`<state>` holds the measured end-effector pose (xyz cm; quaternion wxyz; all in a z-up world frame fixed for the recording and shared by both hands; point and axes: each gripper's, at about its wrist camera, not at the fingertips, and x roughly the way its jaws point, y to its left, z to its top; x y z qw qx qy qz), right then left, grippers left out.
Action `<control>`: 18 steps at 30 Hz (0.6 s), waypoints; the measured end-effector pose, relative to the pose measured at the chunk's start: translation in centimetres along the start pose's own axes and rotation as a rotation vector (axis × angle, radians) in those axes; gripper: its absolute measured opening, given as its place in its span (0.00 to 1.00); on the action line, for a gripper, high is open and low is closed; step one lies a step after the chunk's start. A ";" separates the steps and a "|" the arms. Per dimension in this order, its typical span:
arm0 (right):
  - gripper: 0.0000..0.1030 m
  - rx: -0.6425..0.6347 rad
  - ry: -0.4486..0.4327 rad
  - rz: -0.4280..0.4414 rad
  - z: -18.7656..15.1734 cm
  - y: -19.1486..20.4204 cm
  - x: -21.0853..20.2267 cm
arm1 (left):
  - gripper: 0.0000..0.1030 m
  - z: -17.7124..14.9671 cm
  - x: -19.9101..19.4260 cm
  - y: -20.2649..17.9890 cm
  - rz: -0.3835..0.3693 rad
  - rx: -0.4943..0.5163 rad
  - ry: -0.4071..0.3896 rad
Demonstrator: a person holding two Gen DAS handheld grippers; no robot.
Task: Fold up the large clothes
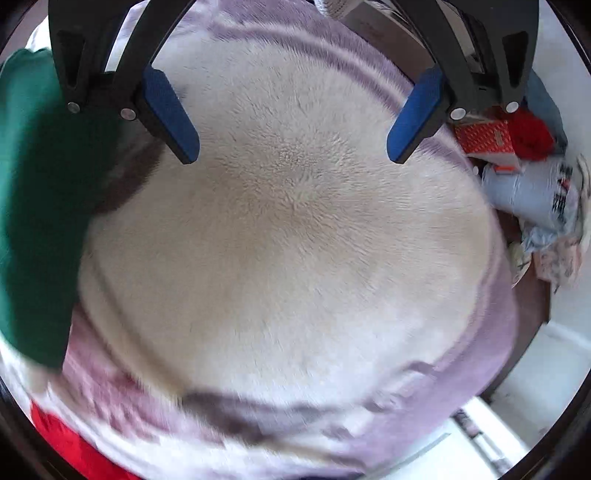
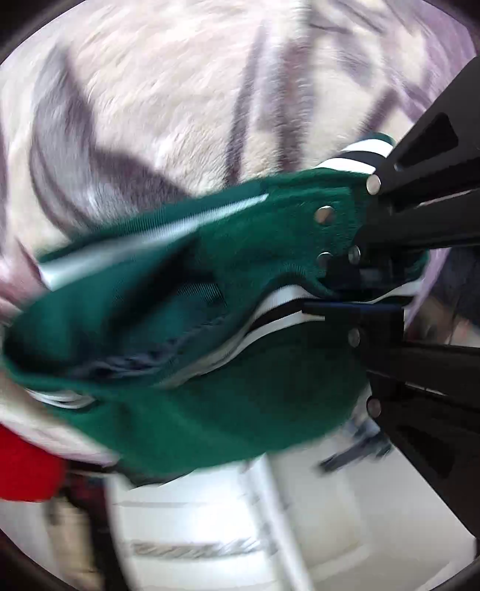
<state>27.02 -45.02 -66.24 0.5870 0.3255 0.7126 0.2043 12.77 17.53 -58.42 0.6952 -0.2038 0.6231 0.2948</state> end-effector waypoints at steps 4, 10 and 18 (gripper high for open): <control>0.02 0.020 -0.099 0.046 -2.1 0.8 -5.5 | 1.00 -0.1 -4.4 -2.0 -0.109 -0.041 -0.063; 0.02 0.098 -0.033 -0.091 -1.8 -2.8 -1.8 | 1.00 0.3 -3.7 -9.6 -0.219 0.098 -0.042; 0.34 0.045 -0.003 -0.082 1.4 -1.1 -3.1 | 1.00 1.9 -4.5 -10.3 -0.181 0.178 -0.083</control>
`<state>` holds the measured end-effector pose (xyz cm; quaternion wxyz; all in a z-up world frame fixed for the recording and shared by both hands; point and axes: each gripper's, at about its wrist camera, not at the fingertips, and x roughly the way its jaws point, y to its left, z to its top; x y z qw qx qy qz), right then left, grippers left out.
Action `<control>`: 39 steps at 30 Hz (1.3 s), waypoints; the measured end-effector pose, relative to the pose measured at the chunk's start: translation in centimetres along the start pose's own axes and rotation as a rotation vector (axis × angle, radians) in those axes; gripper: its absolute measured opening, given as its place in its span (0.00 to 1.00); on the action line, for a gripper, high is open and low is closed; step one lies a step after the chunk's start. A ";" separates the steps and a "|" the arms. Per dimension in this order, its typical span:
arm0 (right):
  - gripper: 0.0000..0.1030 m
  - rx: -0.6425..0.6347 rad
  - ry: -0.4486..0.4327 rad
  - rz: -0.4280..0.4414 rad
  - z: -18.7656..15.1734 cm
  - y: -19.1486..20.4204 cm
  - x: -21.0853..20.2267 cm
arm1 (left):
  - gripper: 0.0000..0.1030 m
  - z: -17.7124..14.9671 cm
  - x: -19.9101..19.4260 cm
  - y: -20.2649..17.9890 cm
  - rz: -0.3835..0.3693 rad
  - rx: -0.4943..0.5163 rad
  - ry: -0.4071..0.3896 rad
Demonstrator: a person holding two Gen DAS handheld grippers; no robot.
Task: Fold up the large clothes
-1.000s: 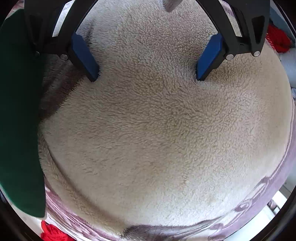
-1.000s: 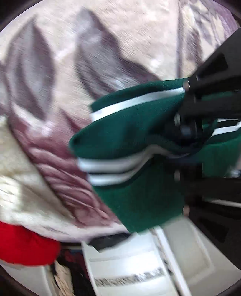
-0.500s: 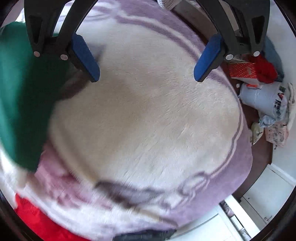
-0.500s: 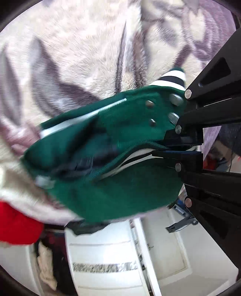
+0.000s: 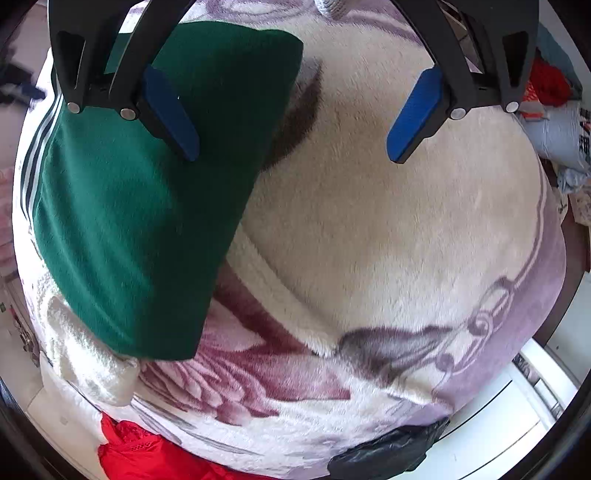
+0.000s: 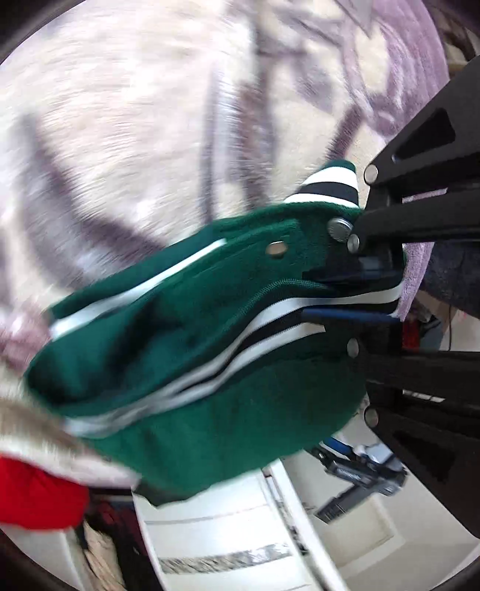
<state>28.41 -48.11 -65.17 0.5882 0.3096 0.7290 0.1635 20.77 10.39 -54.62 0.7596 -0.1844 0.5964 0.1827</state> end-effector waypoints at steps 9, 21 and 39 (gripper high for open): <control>0.71 0.026 -0.089 0.208 11.4 3.2 1.0 | 1.00 1.9 1.0 -1.6 0.002 0.079 -0.022; 0.02 0.002 -0.130 -0.091 12.0 4.6 1.6 | 1.00 2.3 1.8 -2.9 -0.020 0.125 -0.013; 0.03 0.021 -0.016 0.053 -6.1 0.3 3.3 | 1.00 0.0 0.9 -2.1 -0.037 0.119 0.001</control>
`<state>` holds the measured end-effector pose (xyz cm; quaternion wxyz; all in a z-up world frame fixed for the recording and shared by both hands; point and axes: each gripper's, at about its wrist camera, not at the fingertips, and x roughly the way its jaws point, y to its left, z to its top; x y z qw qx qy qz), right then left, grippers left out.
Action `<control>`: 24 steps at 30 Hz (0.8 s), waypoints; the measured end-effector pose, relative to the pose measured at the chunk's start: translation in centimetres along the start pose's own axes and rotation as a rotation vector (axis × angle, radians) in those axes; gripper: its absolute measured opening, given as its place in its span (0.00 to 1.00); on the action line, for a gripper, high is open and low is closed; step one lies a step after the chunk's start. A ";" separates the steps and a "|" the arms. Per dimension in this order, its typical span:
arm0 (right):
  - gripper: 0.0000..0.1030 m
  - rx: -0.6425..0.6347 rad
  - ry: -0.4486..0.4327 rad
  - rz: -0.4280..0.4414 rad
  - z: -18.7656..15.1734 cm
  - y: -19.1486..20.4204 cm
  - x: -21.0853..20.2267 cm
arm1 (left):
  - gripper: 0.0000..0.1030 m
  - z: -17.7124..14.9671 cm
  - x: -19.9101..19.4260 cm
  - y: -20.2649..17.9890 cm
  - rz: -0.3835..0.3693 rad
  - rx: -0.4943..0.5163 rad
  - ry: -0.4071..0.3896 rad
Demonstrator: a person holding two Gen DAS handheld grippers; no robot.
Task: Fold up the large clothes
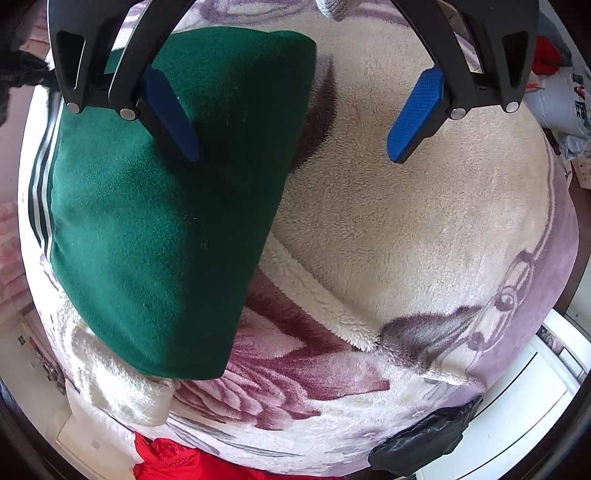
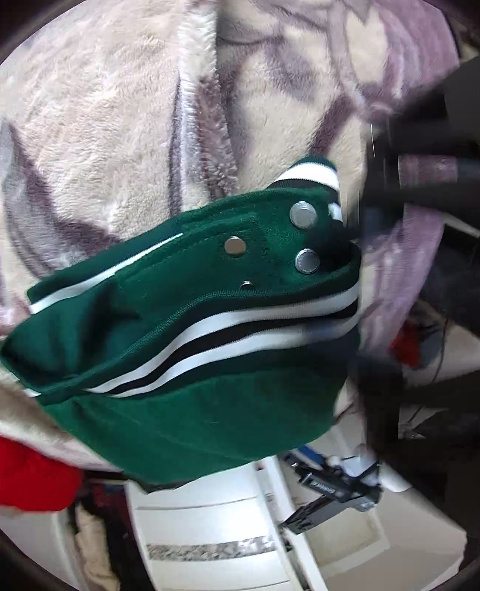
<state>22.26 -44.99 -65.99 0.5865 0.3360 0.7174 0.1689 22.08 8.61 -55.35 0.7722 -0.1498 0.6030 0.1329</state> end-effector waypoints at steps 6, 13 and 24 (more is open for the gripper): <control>0.02 0.033 -0.091 -0.161 0.0 -0.8 -2.5 | 1.00 -0.6 0.3 -0.5 -0.011 0.009 0.024; 0.61 0.115 -0.028 -0.094 0.3 -0.8 -4.4 | 1.00 -0.6 -0.5 0.2 -0.044 -0.018 0.027; 0.62 -0.462 -0.028 -0.178 12.0 21.8 -3.3 | 1.00 3.9 -0.6 0.6 -0.019 -0.043 -0.065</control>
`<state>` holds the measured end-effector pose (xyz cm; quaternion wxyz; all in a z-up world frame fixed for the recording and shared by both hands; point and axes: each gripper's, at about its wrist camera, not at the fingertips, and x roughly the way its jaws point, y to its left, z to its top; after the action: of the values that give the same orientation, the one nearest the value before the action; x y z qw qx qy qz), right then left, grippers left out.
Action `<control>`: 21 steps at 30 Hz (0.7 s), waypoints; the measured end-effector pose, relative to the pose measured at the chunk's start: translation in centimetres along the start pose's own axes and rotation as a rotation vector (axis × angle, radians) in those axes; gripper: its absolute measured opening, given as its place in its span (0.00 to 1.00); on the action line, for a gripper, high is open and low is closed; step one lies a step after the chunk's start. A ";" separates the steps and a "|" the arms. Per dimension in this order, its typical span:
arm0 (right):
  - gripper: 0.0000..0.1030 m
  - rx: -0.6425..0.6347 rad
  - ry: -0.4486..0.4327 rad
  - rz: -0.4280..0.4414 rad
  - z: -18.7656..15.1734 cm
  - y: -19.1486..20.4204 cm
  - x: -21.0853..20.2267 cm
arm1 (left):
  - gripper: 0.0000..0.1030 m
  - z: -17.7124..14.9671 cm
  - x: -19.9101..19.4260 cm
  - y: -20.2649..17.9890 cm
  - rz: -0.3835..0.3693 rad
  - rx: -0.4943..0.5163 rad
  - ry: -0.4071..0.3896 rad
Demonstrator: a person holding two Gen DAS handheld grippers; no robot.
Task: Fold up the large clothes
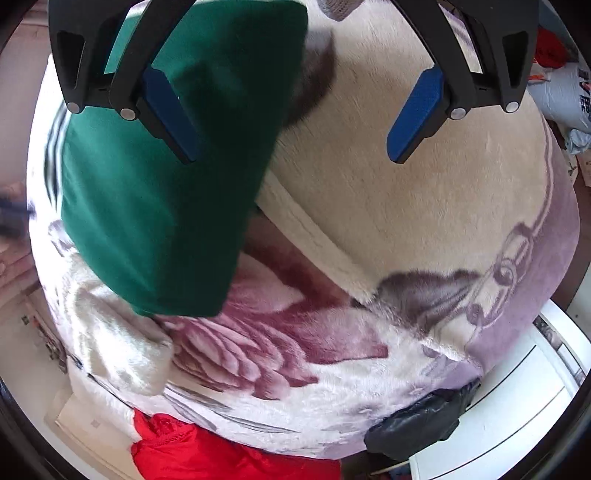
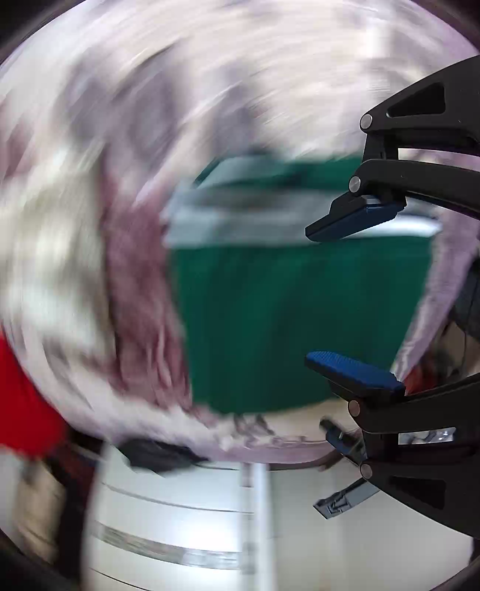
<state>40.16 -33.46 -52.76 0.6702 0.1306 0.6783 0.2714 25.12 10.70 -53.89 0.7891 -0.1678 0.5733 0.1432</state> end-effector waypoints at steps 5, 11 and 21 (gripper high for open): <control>0.62 -0.400 0.147 -0.141 7.8 11.6 10.4 | 1.00 1.2 2.0 2.1 -0.036 -0.091 0.026; 0.33 -0.544 0.347 -0.228 8.5 13.1 17.1 | 1.00 1.7 2.6 4.4 -0.099 -0.180 0.040; 0.36 0.284 0.376 0.240 10.8 1.4 14.8 | 1.00 7.6 4.6 2.5 -0.211 -0.055 0.081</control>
<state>49.48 -22.20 -63.91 0.4703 0.2502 0.8019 0.2706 31.99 16.41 -56.38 0.7711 -0.2546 0.5797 0.0679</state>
